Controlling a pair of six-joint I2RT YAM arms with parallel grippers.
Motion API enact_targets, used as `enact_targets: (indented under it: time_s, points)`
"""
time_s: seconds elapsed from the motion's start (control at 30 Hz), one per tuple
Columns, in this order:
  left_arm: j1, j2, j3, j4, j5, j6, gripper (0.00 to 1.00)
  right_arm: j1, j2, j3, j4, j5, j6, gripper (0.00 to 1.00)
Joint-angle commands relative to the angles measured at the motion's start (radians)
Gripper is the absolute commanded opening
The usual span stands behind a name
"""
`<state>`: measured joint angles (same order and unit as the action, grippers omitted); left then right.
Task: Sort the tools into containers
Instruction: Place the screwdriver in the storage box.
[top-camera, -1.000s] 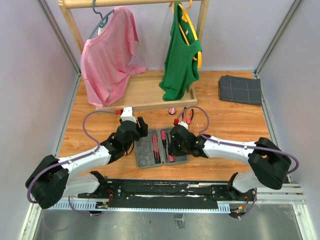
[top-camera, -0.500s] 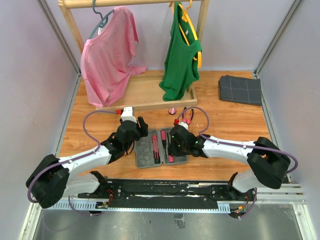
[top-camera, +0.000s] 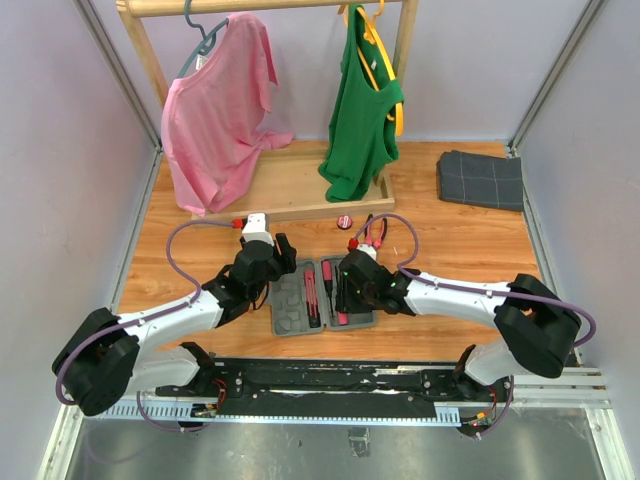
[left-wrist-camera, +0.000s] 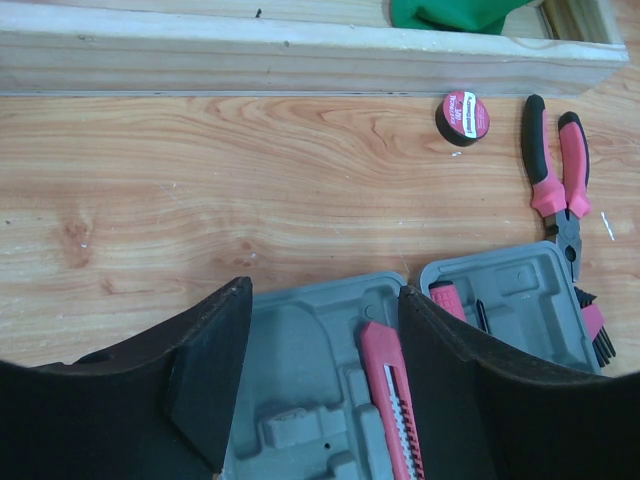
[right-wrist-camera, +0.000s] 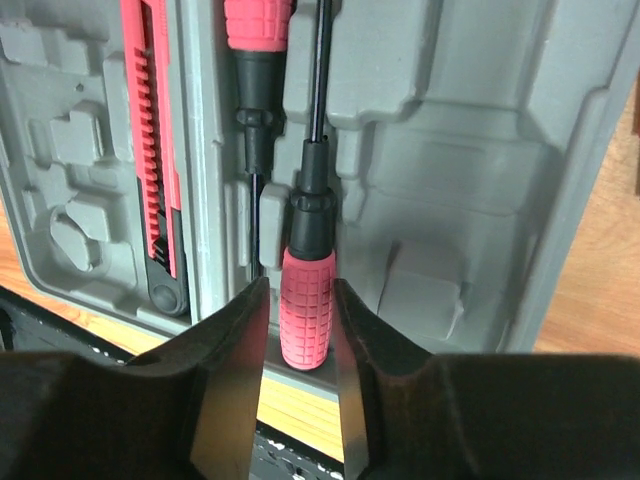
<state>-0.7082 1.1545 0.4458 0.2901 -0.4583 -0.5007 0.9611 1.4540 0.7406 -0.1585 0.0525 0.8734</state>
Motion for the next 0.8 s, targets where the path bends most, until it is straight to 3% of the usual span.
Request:
enact_targets:
  time_s: [0.0, 0.3, 0.5, 0.77]
  points:
    - [0.006, 0.006, 0.032, 0.007, -0.008, 0.008, 0.64, -0.021, -0.006, -0.016, 0.022, -0.022, 0.002, 0.36]
    - [0.006, -0.019, 0.025, 0.007, -0.006, 0.015, 0.64, -0.022, -0.122, -0.03, 0.004, 0.062, -0.076, 0.39]
    - [0.006, -0.04, 0.011, 0.037, 0.076, 0.038, 0.62, -0.022, -0.264, -0.094, -0.016, 0.163, -0.068, 0.39]
    - [0.0, 0.09, 0.149, -0.068, 0.207, 0.002, 0.53, -0.024, -0.432, -0.218, -0.017, 0.267, -0.014, 0.4]
